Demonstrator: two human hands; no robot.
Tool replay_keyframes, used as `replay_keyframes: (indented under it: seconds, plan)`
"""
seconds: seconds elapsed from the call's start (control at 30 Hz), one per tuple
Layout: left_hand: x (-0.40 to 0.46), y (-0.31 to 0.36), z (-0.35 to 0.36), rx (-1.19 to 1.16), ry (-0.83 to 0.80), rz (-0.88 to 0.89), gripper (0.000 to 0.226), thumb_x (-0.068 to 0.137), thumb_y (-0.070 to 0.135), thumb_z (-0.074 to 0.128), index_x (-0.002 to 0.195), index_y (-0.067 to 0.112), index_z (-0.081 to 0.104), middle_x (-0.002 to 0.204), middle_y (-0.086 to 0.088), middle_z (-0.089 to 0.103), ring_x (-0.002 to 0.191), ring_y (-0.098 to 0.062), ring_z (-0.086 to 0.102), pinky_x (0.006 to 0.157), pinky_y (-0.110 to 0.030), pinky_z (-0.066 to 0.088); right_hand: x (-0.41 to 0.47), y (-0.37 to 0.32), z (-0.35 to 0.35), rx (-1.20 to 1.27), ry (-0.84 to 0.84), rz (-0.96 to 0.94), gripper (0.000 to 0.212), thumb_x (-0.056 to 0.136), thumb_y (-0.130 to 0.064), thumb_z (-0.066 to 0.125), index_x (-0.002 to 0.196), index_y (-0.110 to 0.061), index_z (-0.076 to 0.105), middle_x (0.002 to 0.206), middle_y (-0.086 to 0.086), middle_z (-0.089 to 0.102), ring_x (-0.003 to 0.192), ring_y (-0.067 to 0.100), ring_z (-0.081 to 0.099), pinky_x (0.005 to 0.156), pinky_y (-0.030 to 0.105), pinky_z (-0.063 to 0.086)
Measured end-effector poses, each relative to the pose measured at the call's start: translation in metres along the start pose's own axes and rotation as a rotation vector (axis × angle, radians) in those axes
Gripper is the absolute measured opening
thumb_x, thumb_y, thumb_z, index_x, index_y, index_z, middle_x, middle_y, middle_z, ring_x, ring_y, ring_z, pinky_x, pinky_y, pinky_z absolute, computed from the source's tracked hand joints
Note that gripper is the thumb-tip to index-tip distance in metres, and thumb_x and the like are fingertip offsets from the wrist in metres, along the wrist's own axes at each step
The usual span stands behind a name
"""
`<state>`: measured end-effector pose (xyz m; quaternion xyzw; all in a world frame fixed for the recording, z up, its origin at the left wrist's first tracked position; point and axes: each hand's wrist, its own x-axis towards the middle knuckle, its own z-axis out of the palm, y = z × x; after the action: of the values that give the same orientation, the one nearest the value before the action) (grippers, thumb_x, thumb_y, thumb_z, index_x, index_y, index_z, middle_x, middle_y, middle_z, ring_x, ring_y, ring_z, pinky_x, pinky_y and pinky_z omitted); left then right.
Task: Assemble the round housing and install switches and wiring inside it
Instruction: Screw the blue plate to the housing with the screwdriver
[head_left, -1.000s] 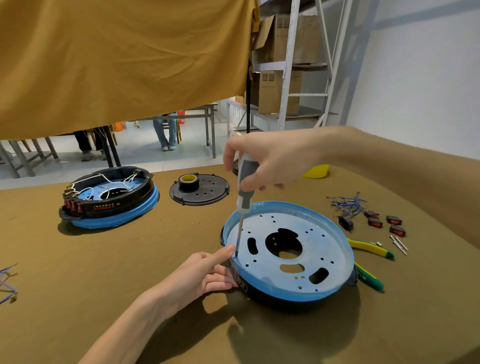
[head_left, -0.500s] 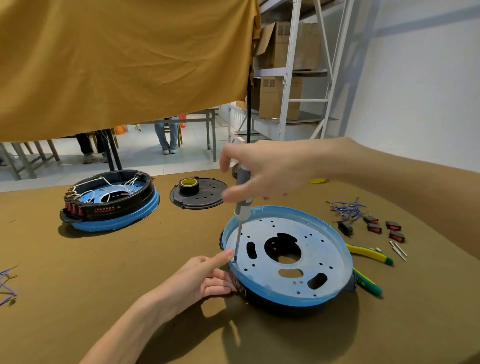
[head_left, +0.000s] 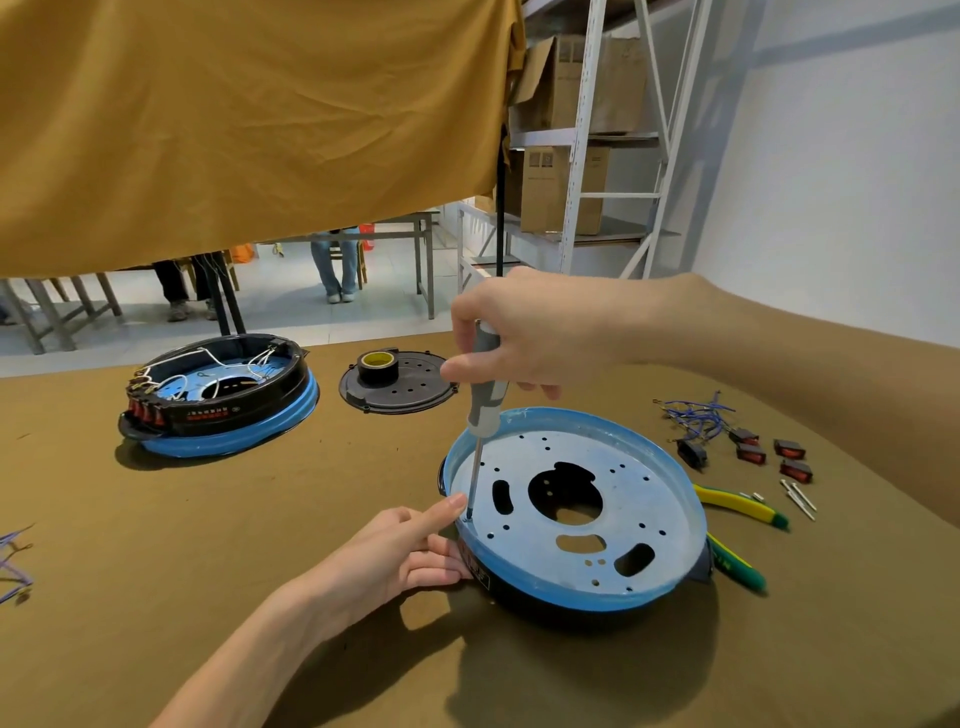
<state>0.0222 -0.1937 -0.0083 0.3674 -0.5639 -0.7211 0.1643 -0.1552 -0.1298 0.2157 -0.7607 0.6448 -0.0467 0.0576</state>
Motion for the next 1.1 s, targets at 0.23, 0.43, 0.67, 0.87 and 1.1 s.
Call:
replay_keyframes:
  seconds: [0.23,0.43,0.67,0.87,1.1]
  plan:
    - [0.001,0.0,0.002,-0.005,0.015,0.015,0.084,0.059,0.063,0.083,0.118,0.016,0.046,0.098,-0.017,0.079,0.097,-0.03,0.077,0.076,-0.03,0.063,-0.004,0.003,-0.002,0.065,-0.048,0.009,0.017,0.099,-0.042,0.063,0.102,-0.028,0.055,0.075,0.003,0.075,0.051,0.015,0.069,0.045,0.024,0.054]
    - [0.002,-0.001,0.001,-0.017,0.011,0.019,0.078,0.062,0.061,0.084,0.115,0.017,0.045,0.098,-0.018,0.078,0.097,-0.031,0.077,0.075,-0.03,0.063,-0.01,0.002,-0.01,0.147,-0.134,-0.023,0.03,0.096,-0.029,0.071,0.118,-0.031,0.051,0.092,0.004,0.071,0.063,0.013,0.071,0.05,0.021,0.054]
    - [0.002,-0.001,0.001,-0.002,0.007,0.019,0.082,0.064,0.062,0.082,0.12,0.014,0.046,0.099,-0.018,0.078,0.098,-0.03,0.077,0.076,-0.03,0.062,-0.009,0.005,-0.01,0.124,-0.156,0.021,0.042,0.094,-0.03,0.074,0.123,-0.027,0.044,0.092,0.004,0.072,0.058,0.008,0.071,0.051,0.02,0.054]
    - [0.003,-0.002,-0.001,0.003,0.009,0.025,0.077,0.063,0.062,0.083,0.115,0.018,0.046,0.1,-0.018,0.078,0.099,-0.031,0.077,0.079,-0.032,0.063,-0.003,0.006,-0.004,0.051,-0.06,0.046,0.027,0.099,-0.047,0.061,0.109,-0.025,0.05,0.071,0.001,0.074,0.052,0.015,0.07,0.044,0.021,0.051]
    - [0.006,-0.004,-0.003,0.006,0.01,0.01,0.087,0.06,0.065,0.088,0.118,0.016,0.046,0.101,-0.018,0.078,0.099,-0.031,0.077,0.078,-0.032,0.063,0.002,0.007,-0.003,0.032,-0.061,0.04,0.027,0.1,-0.047,0.061,0.107,-0.023,0.052,0.071,0.003,0.075,0.049,0.018,0.07,0.043,0.022,0.051]
